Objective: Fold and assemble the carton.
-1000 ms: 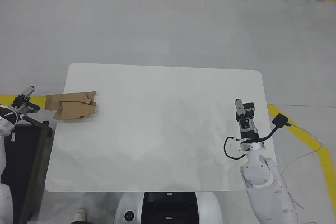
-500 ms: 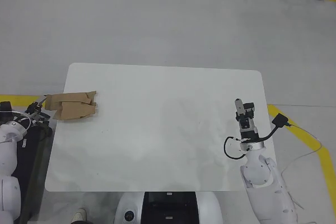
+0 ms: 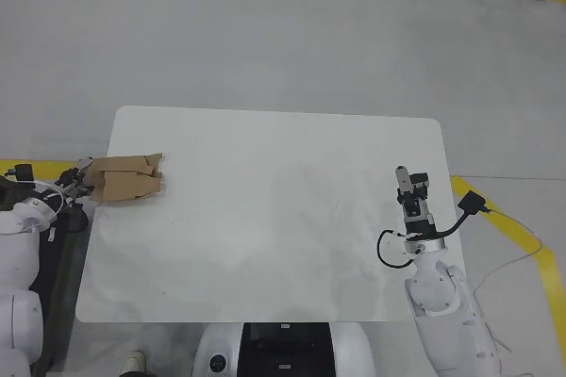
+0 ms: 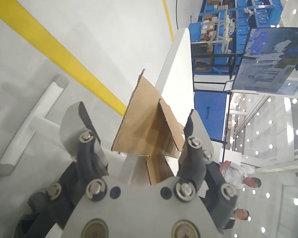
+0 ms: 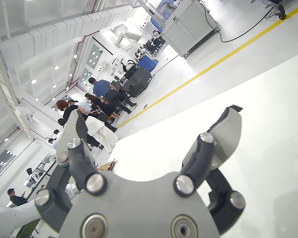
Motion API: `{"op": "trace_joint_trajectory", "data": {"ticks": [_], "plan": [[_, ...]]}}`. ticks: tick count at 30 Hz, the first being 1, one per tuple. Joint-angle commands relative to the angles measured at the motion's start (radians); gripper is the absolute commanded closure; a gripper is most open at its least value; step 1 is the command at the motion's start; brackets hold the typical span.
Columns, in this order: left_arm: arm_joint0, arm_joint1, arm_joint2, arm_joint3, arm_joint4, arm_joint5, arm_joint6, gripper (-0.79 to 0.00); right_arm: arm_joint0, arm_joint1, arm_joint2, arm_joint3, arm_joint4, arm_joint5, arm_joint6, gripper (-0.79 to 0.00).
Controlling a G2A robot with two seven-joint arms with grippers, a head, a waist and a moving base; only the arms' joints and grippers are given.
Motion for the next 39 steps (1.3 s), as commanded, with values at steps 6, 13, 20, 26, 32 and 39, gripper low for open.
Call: {"op": "trace_joint_trajectory", "data": {"ticks": [6,13,20,26,32,39], "plan": [[-0.01,-0.004,-0.004,0.009,-0.02,0.005,-0.008,-0.132,0.0,0.0,0.0,0.0,0.0,0.0,0.0,-0.785],[-0.021,0.001,-0.027,0.0,-0.076,-0.014,-0.064,0.0,0.0,0.0,0.0,0.0,0.0,0.0,0.0,-0.785],[-0.039,0.014,-0.073,-0.022,-0.181,-0.038,-0.175,0.0,0.0,0.0,0.0,0.0,0.0,0.0,0.0,-0.785],[-0.051,0.019,-0.101,-0.061,-0.259,-0.055,-0.277,0.0,0.0,0.0,0.0,0.0,0.0,0.0,0.0,-0.785],[-0.046,0.012,-0.11,-0.143,-0.337,-0.058,-0.387,0.0,0.0,0.0,0.0,0.0,0.0,0.0,0.0,-0.785],[0.07,-0.008,-0.066,-0.442,-0.428,-0.019,-0.426,0.0,0.0,0.0,0.0,0.0,0.0,0.0,0.0,-0.785]]}}
